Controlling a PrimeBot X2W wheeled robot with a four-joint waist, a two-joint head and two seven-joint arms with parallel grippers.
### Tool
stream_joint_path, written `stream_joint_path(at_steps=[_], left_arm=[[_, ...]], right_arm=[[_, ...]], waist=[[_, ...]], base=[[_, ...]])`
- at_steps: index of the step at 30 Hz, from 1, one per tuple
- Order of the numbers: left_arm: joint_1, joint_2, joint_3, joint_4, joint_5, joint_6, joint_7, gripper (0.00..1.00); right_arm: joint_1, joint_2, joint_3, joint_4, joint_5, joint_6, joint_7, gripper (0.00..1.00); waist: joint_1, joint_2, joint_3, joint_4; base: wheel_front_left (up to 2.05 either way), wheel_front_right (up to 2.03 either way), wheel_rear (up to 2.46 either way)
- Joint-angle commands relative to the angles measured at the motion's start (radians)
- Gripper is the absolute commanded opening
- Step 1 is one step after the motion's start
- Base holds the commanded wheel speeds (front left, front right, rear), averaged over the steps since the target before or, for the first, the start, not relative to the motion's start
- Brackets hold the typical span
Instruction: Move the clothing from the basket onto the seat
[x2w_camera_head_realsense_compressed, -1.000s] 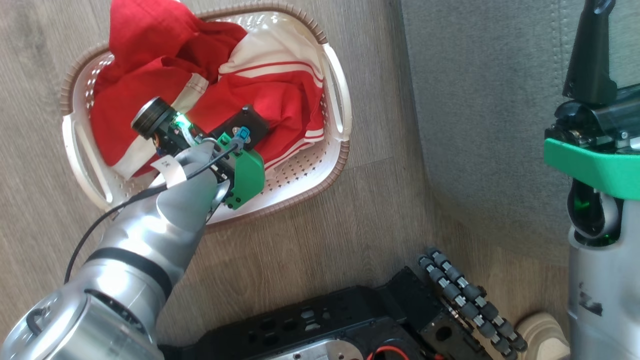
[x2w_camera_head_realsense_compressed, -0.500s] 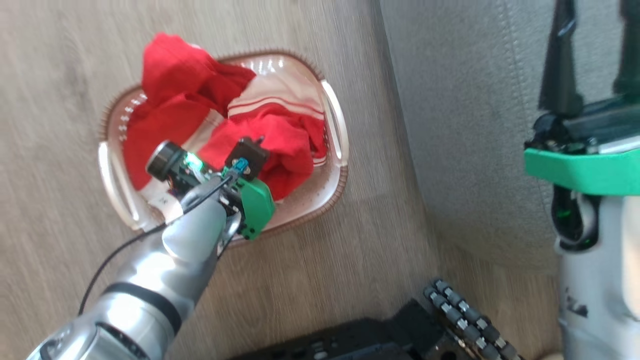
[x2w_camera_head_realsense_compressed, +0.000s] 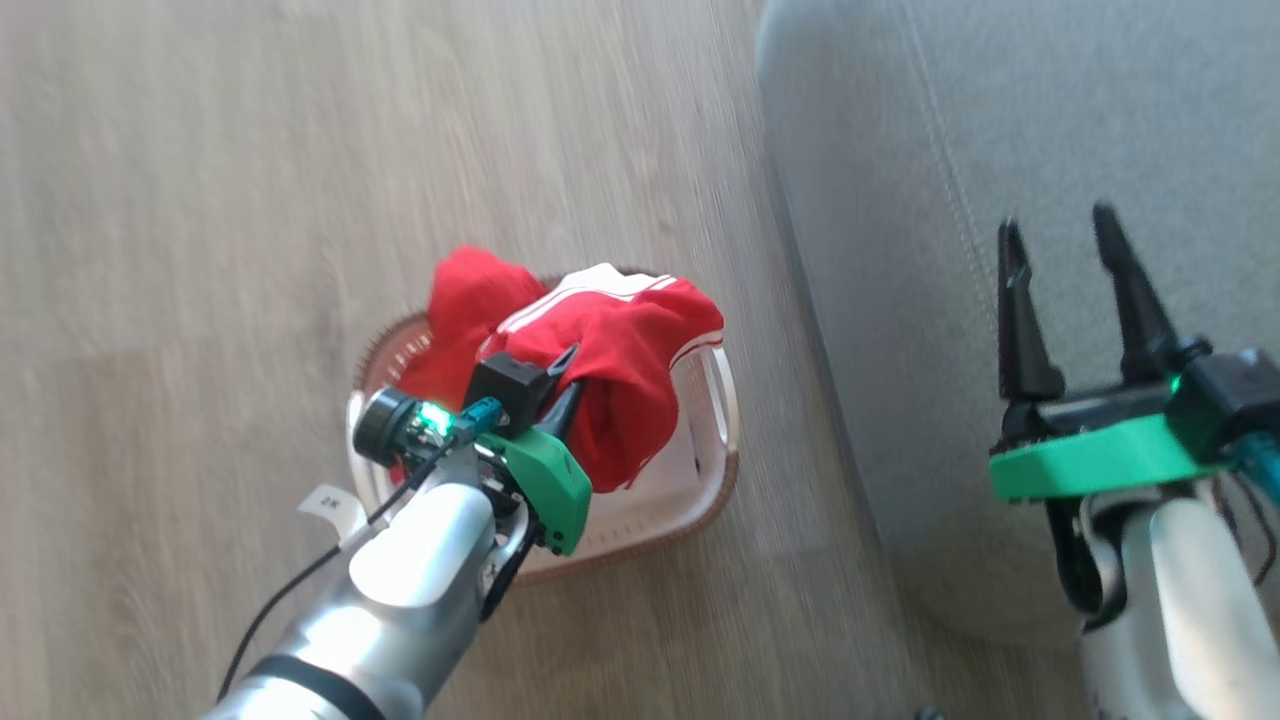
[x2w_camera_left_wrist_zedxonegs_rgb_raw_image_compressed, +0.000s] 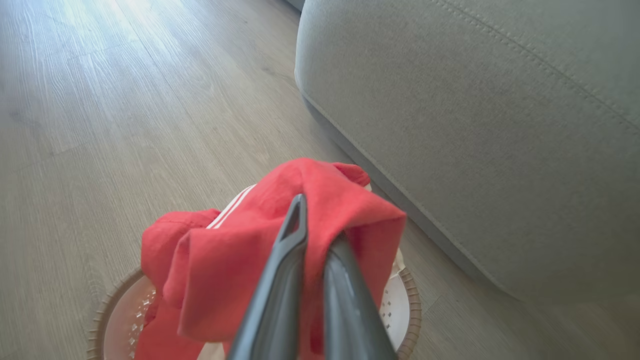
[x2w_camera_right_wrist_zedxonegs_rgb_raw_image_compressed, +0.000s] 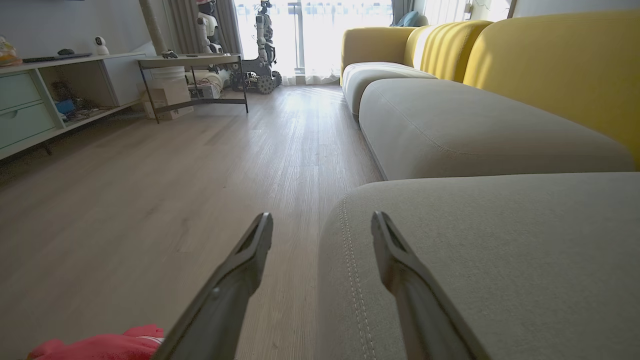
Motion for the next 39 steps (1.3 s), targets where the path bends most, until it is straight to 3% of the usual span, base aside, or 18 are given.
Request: stream_joint_path(at_steps=[1, 15, 30, 39], left_arm=[[0.003, 0.011, 0.01, -0.034, -0.012, 0.01, -0.013, 0.0], [0.027, 0.012, -0.005, -0.147, -0.105, 0.022, -0.018, 0.0], [-0.07, 0.07, 0.018, -0.254, -0.128, 0.029, 0.085, 0.0], [-0.122, 0.061, 0.027, -0.322, -0.146, 0.039, 0.132, 0.0]], right_arm=[[0.018, 0.001, 0.016, -0.02, -0.008, 0.0, -0.005, 1.0], [0.182, 0.001, 0.042, 0.093, -0.022, 0.0, -0.005, 1.0], [0.209, 0.001, 0.108, 0.118, -0.002, 0.0, -0.005, 1.0], [0.153, 0.001, 0.202, 0.161, 0.008, 0.0, -0.005, 1.0]], waist=[[0.0, -0.0001, -0.12, 0.054], [0.0, -0.0001, -0.408, 0.112], [0.0, -0.0001, -0.497, 0.155], [0.0, -0.0001, -0.505, 0.169]], base=[[0.0, 0.0, 0.0], [0.0, 0.0, 0.0], [0.0, 0.0, 0.0], [0.0, 0.0, 0.0]])
